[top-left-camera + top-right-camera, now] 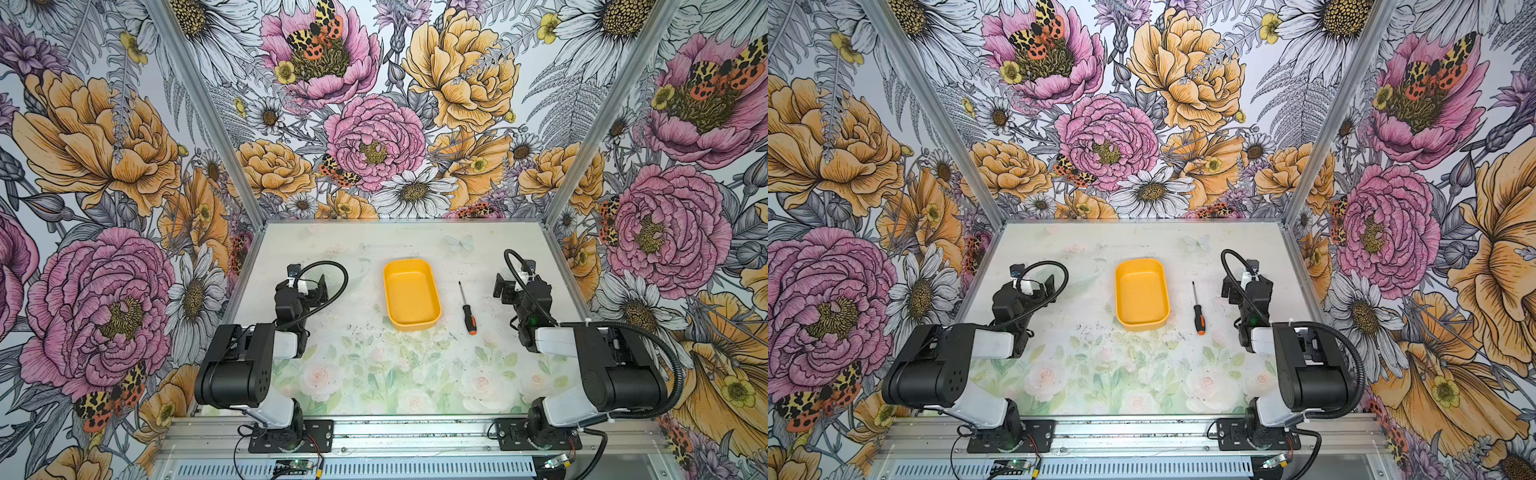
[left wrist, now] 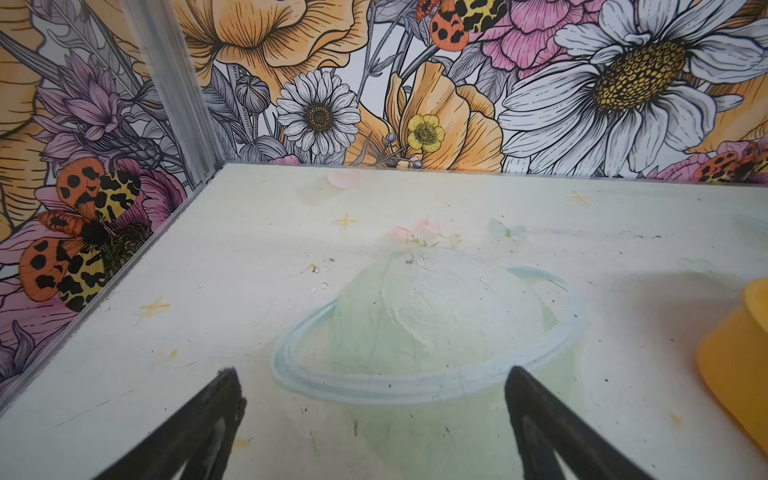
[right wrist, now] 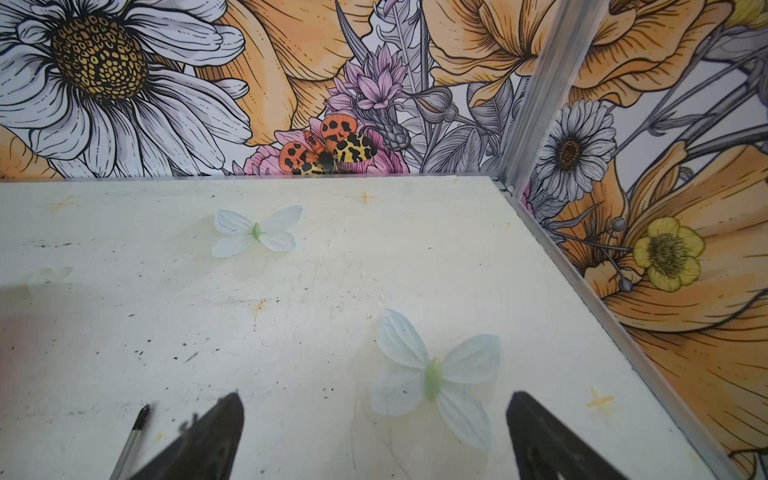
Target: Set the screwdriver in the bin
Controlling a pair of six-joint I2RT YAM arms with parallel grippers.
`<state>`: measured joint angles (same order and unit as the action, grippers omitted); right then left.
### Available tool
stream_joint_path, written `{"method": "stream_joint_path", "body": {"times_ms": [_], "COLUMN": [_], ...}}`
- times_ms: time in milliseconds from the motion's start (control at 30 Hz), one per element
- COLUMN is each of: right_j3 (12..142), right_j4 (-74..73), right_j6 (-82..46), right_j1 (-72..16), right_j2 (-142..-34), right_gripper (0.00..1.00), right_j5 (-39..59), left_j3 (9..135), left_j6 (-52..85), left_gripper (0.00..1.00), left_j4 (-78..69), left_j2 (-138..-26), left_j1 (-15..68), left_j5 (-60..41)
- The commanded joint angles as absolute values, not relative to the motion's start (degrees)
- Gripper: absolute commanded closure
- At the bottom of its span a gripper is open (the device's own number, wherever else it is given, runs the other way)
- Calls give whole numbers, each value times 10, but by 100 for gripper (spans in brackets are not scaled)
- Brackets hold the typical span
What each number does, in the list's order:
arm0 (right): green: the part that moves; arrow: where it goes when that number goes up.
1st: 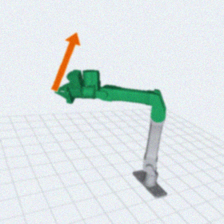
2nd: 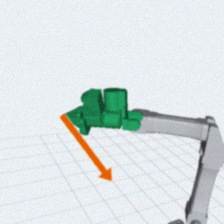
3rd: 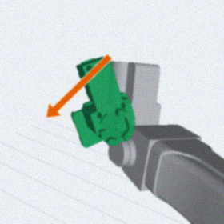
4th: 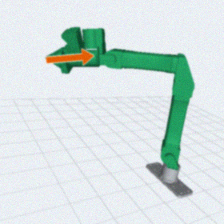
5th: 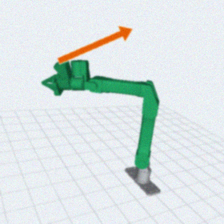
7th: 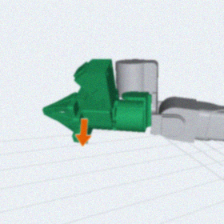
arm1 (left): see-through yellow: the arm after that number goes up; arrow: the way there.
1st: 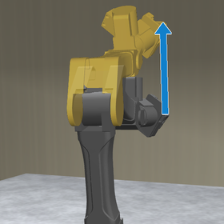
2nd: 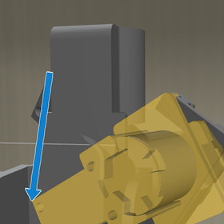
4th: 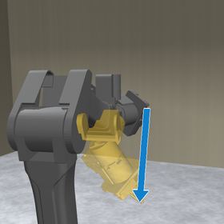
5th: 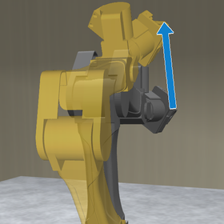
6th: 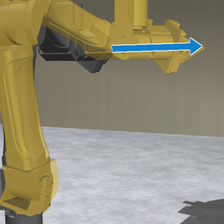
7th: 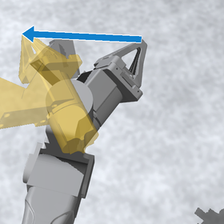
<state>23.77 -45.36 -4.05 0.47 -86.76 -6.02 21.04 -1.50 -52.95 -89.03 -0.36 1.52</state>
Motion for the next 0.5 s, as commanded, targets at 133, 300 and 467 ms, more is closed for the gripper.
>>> {"method": "stream_joint_path", "body": {"times_ms": [133, 300, 467], "right_j3": [236, 235, 235], "right_j4": [-469, -470, -471], "right_j6": [-47, -47, -45], "right_j1": [8, 9, 8], "right_j2": [-874, -874, -875], "right_gripper": [0, 1, 1], "right_j5": [-63, -64, -65], "left_j3": [202, 214, 215], "left_j6": [-27, -11, -9], "left_gripper": [1, 1, 1], "left_j4": [-570, -544, -540], "left_j2": [-889, -889, -889], "left_j1": [25, 7, 4], "left_j5": [97, 79, 76]}}
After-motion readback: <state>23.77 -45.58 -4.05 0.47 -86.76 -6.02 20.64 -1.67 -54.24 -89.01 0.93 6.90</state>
